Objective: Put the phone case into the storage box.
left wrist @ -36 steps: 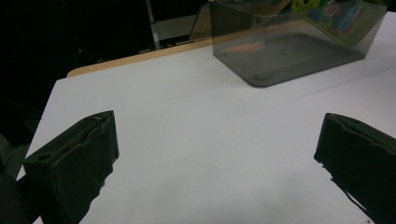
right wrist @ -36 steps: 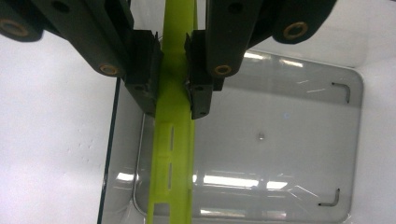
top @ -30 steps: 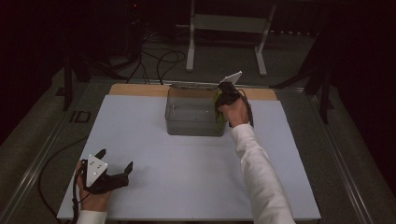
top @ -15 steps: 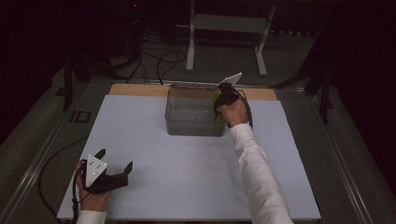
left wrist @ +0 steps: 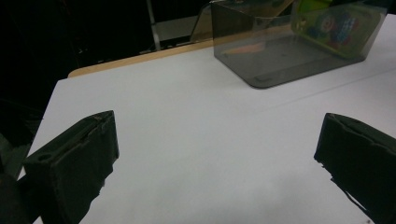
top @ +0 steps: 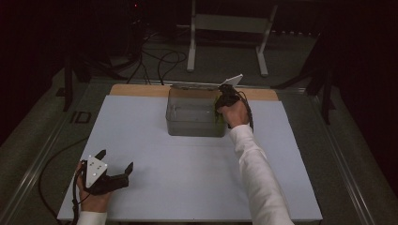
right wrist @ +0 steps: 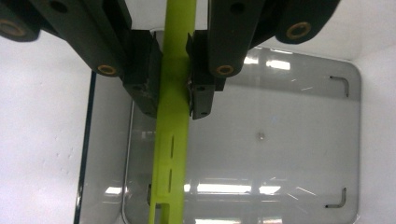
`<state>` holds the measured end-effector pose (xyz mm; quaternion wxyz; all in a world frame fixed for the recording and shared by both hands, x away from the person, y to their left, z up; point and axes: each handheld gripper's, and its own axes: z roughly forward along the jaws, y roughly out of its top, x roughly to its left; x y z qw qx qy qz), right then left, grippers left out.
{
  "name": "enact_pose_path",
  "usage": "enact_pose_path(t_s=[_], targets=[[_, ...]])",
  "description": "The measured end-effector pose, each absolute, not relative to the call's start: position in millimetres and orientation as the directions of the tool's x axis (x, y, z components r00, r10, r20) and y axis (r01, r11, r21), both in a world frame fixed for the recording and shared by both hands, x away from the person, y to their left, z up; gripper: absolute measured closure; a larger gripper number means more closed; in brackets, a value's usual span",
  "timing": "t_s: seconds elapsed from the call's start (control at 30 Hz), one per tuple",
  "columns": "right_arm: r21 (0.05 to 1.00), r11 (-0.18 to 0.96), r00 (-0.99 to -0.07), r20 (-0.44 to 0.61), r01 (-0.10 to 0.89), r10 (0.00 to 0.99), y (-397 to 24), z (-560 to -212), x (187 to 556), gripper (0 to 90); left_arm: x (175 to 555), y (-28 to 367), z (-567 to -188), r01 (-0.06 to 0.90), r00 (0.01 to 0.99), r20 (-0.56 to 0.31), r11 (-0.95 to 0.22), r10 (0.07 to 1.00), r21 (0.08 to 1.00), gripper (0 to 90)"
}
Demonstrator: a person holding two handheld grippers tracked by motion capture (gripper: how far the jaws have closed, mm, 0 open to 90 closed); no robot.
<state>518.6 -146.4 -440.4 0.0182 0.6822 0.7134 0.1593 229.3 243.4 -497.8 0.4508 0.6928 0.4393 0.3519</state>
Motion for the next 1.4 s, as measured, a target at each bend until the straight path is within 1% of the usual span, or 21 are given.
enact_pose_path(t_s=[0.2, 0.27, 0.43, 0.53, 0.67, 0.83, 1.03, 1.2, 1.4], targets=[[0.263, 0.02, -0.073, 0.193, 0.965, 0.979, -146, -439, 518, 72.9, 229, 244, -498, 0.29, 0.366, 0.092, -0.207, 0.926, 0.934, 0.0], [0.278, 0.034, -0.084, 0.172, 0.96, 0.982, -145, -438, 517, 71.3, 229, 243, -498, 0.291, 0.366, 0.092, -0.208, 0.926, 0.934, 0.0], [0.302, 0.058, -0.106, 0.147, 0.952, 0.983, -145, -433, 515, 70.8, 229, 243, -498, 0.291, 0.367, 0.092, -0.208, 0.926, 0.934, 0.0], [0.32, 0.088, -0.13, 0.112, 0.943, 0.985, -143, -430, 513, 70.7, 229, 243, -498, 0.291, 0.367, 0.092, -0.208, 0.926, 0.934, 0.0], [0.332, 0.122, -0.152, 0.064, 0.935, 0.986, -140, -427, 510, 73.7, 229, 242, -498, 0.29, 0.368, 0.091, -0.207, 0.926, 0.934, 0.0], [0.344, 0.145, -0.164, 0.028, 0.928, 0.986, -139, -424, 508, 77.1, 229, 242, -498, 0.29, 0.368, 0.093, -0.209, 0.925, 0.934, 0.0], [0.345, 0.17, -0.174, -0.021, 0.923, 0.985, -138, -422, 505, 85.3, 229, 242, -498, 0.29, 0.369, 0.093, -0.21, 0.925, 0.934, 0.0], [0.357, 0.174, -0.18, -0.017, 0.918, 0.984, -139, -419, 502, 86.3, 230, 242, -498, 0.29, 0.369, 0.094, -0.21, 0.925, 0.934, 0.0], [0.398, 0.182, -0.212, 0.032, 0.899, 0.977, -142, -411, 496, 84.2, 229, 241, -498, 0.288, 0.37, 0.097, -0.214, 0.924, 0.933, 0.0]])
